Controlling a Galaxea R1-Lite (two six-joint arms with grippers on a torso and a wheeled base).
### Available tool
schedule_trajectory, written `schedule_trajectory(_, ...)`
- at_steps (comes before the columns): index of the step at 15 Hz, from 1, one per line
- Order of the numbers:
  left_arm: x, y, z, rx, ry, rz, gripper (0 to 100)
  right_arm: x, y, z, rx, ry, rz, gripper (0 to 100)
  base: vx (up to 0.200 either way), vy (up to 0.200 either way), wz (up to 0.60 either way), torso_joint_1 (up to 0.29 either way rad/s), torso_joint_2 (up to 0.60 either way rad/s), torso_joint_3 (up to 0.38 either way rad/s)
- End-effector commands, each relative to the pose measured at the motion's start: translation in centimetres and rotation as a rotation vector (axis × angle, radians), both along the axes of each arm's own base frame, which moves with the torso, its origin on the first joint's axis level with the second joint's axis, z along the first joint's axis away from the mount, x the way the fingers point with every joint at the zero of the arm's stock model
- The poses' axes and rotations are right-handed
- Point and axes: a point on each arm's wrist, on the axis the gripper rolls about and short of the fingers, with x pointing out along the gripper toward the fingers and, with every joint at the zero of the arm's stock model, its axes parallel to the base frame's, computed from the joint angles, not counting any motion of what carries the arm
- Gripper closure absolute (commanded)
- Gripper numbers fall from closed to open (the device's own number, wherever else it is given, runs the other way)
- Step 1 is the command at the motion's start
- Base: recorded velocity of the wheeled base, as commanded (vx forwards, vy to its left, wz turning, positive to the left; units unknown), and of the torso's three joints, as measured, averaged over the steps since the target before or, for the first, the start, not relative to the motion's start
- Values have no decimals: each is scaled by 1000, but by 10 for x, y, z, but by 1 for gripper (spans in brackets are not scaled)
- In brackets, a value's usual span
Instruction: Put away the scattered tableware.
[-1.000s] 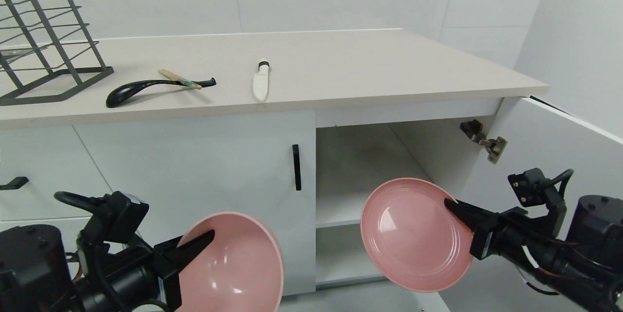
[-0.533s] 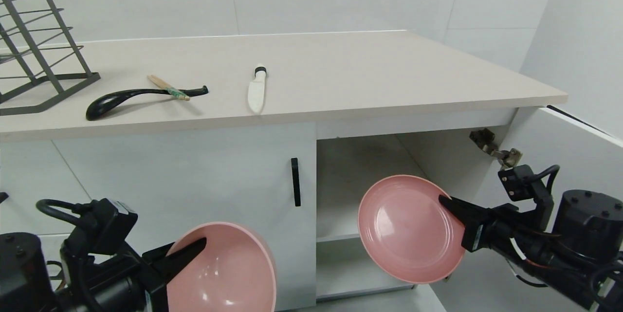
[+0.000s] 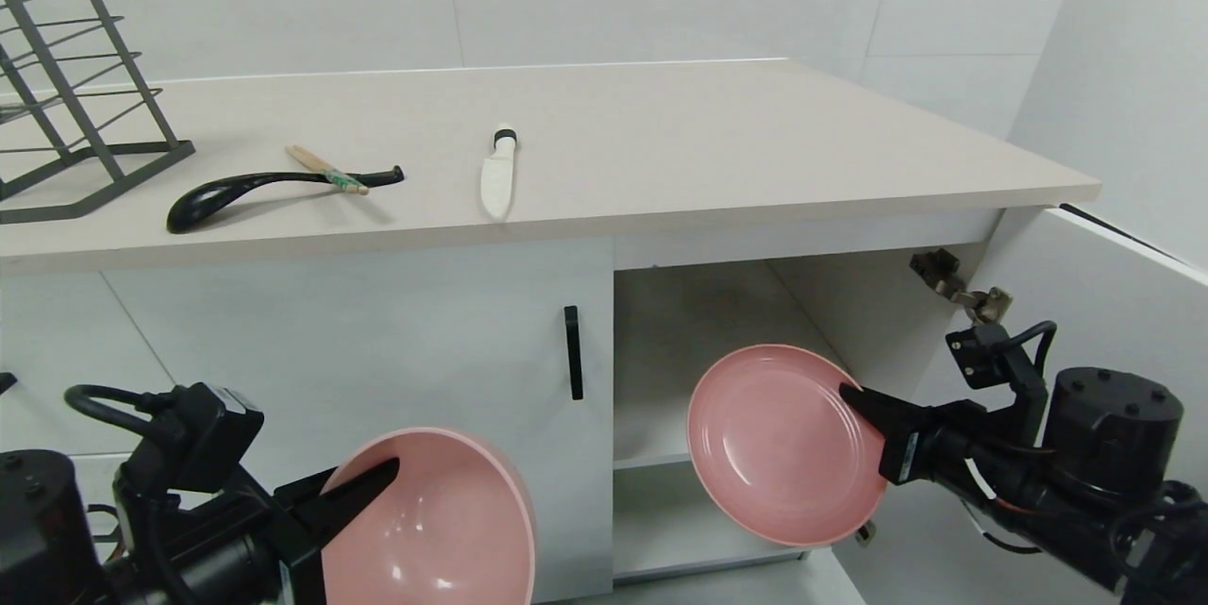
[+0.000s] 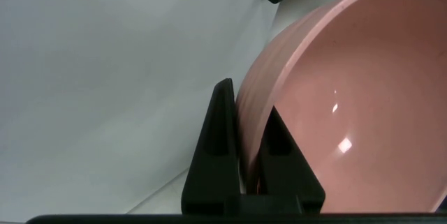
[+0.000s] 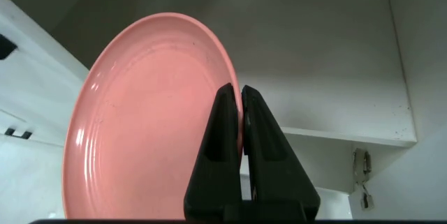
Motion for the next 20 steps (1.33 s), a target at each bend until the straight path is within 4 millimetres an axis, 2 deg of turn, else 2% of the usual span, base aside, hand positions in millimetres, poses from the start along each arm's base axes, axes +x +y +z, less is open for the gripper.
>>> schedule_trajectory(1, 0, 0, 0, -1, -2, 0, 100, 7, 1, -13, -3, 50, -12, 100, 0, 0, 0, 0, 0, 0)
schedule_trajectory(6, 0, 0, 0, 0, 1, 0, 100, 25, 6, -29, -8, 69, -17, 100, 0, 0, 0, 0, 0, 0)
schedule_trajectory(11, 0, 0, 0, 0, 1, 2, 100, 63, 18, -49, 57, 67, -37, 100, 0, 0, 0, 0, 0, 0)
schedule_trajectory(13, 0, 0, 0, 0, 1, 2, 100, 73, 21, -54, 85, 68, -47, 100, 0, 0, 0, 0, 0, 0)
schedule_trajectory(20, 0, 0, 0, 0, 0, 2, 100, 98, 18, -72, 127, 70, -91, 100, 0, 0, 0, 0, 0, 0)
